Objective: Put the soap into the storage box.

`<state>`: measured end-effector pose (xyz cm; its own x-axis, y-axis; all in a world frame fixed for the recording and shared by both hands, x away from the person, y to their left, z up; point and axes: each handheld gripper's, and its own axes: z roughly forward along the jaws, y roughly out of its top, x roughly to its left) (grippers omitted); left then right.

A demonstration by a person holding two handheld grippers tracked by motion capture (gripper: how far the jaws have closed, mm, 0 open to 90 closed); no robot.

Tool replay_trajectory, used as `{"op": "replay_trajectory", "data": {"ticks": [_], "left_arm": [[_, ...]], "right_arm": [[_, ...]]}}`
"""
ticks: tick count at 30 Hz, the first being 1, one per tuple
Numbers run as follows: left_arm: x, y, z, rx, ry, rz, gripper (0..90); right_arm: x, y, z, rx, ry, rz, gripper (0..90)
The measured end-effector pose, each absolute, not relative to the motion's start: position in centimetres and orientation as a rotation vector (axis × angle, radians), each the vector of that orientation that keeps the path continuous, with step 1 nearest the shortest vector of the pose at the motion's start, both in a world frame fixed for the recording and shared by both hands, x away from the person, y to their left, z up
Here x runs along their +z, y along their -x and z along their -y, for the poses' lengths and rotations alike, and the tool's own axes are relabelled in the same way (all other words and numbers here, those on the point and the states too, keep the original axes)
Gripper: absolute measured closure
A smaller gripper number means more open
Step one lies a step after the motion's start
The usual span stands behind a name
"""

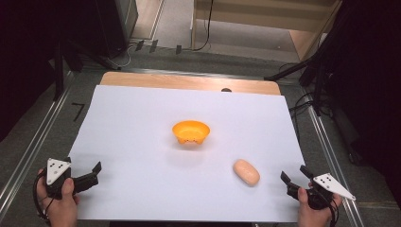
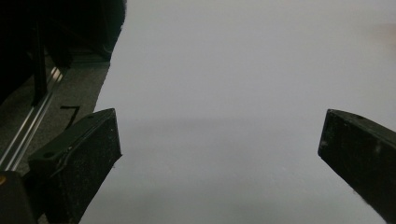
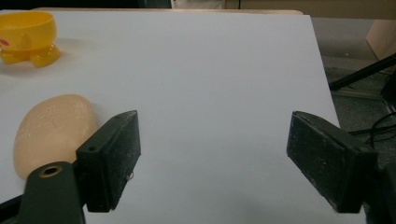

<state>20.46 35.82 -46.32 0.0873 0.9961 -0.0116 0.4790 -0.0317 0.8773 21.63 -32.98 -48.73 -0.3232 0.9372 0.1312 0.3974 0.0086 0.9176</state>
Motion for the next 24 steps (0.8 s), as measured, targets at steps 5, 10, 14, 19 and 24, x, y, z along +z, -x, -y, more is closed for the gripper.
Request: {"op": "replay_trajectory", "data": {"ticks": [5, 10, 14, 19, 24], "left_arm": [[-46.3, -20.5, -35.8, 0.867, -1.617, -1.489, 0.0], [-46.3, -20.5, -35.8, 0.865, -1.619, -1.491, 0.0], [-46.3, -20.5, -35.8, 0.866, -1.622, -1.490, 0.0], [-46.3, -20.5, -35.8, 0.868, -1.629, -1.486, 0.0], [-46.3, -20.5, -35.7, 0.871, -1.629, -1.485, 0.0]], "right_arm": [[-48.7, -21.6, 32.9, 1.292, -1.371, -1.747, 23.3], [-48.5, -21.8, 32.2, 1.261, -1.376, -1.821, 24.0], [-48.0, -22.2, 31.4, 1.245, -1.359, -1.919, 29.5], [-47.3, -23.3, 30.0, 1.149, -1.365, -2.040, 29.7], [-46.8, -24.0, 29.3, 1.090, -1.374, -2.123, 30.6]]}}
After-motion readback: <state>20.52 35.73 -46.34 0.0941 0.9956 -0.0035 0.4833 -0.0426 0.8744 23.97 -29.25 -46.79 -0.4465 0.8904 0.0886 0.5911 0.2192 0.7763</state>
